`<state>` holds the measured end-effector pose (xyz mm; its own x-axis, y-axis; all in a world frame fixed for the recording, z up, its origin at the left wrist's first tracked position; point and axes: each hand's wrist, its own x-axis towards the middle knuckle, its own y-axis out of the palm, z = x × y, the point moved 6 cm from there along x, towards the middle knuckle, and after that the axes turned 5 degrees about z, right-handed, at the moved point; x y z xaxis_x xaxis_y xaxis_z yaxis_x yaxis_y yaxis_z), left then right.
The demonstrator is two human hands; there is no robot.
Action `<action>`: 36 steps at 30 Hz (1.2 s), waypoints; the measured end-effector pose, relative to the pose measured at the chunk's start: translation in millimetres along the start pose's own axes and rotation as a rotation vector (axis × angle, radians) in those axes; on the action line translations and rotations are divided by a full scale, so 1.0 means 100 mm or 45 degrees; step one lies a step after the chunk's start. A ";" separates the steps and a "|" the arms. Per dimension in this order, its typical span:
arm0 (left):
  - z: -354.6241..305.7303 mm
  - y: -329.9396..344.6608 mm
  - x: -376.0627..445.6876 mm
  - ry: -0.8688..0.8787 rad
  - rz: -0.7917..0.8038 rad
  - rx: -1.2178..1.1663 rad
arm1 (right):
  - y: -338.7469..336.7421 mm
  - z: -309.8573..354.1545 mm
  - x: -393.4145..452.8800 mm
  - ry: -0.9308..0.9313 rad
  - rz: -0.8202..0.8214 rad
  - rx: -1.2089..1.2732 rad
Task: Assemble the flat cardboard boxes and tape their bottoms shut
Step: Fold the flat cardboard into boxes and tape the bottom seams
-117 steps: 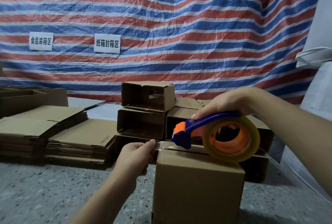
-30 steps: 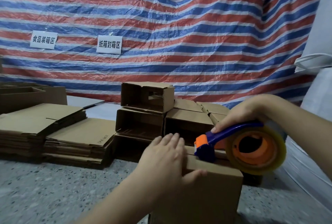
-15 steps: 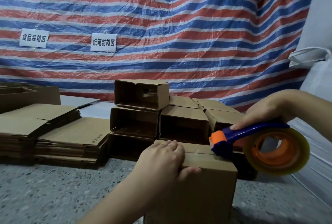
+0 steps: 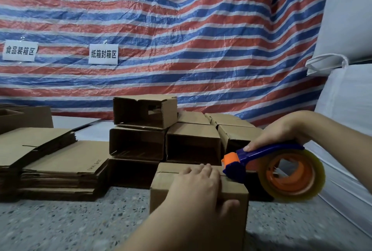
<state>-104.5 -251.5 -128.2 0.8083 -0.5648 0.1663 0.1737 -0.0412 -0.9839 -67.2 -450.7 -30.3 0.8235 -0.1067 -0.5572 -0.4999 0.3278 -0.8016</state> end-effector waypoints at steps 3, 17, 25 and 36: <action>0.00 0.03 0.02 -0.008 -0.055 0.031 | 0.00 -0.03 0.02 -0.027 0.041 0.041; -0.01 -0.01 -0.02 -0.015 -0.076 0.019 | 0.00 -0.29 0.08 0.002 0.050 -0.036; -0.36 -0.04 0.14 -0.012 -0.006 -0.060 | 0.06 -0.42 0.20 -0.067 0.066 0.063; -0.32 -0.01 0.15 0.044 -0.179 -0.029 | -0.07 -0.57 0.01 0.076 0.097 -0.289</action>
<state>-111.0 -286.3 -126.4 0.7571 -0.5802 0.3004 0.2705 -0.1401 -0.9525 -78.2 -506.5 -36.9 0.7673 -0.1471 -0.6242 -0.6128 0.1187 -0.7813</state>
